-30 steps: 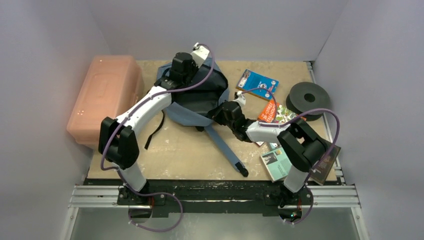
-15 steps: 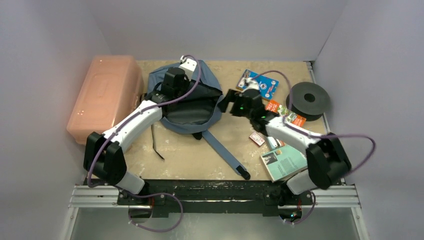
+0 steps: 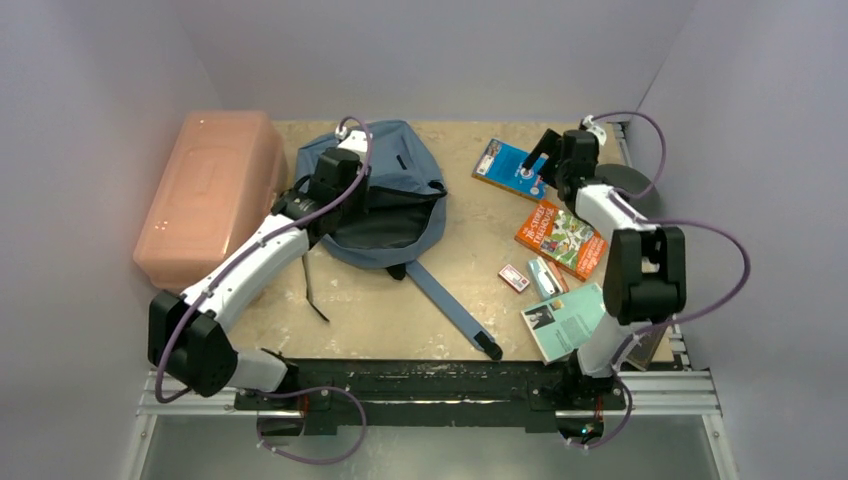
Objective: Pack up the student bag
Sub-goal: Pick up the book from the center of the board.
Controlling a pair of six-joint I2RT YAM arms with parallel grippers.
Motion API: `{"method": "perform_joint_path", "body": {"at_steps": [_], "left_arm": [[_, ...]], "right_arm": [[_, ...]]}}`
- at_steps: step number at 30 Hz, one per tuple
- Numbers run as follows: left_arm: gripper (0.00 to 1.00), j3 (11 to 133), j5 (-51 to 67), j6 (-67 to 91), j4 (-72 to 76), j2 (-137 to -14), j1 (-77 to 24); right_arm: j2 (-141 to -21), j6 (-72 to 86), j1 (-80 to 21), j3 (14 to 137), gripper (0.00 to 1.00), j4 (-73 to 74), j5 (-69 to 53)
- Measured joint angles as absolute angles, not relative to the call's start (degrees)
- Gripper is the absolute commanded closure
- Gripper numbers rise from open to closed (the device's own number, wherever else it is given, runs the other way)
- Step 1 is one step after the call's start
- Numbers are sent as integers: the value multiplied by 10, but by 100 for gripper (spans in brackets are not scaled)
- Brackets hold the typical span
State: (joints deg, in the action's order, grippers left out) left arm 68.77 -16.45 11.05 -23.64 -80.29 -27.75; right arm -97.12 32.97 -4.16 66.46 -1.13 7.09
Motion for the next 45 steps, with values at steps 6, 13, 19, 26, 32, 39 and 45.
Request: {"method": "perform_joint_path", "body": {"at_steps": [6, 13, 19, 26, 32, 39, 45], "left_arm": [[42, 651, -90, 130, -288, -713, -277], [33, 651, 42, 141, -334, -626, -277], [31, 648, 124, 175, -357, -602, -277], [30, 639, 168, 221, -357, -601, -278], [36, 644, 171, 256, -356, -609, -279], [36, 655, 159, 360, -236, -682, -317], [34, 693, 131, 474, -105, -830, -358]], "right_arm": [[-1139, 292, 5, 842, 2, 32, 74], [-1282, 258, 14, 1019, 3, 111, 78], [-1295, 261, 19, 1025, 17, 141, 77], [-1330, 278, 23, 1038, 38, 117, 35], [-1328, 298, 28, 1023, 100, 83, 31], [-1311, 339, 30, 996, 100, 60, -18], [-1236, 413, 31, 928, 100, 72, -90]]}}
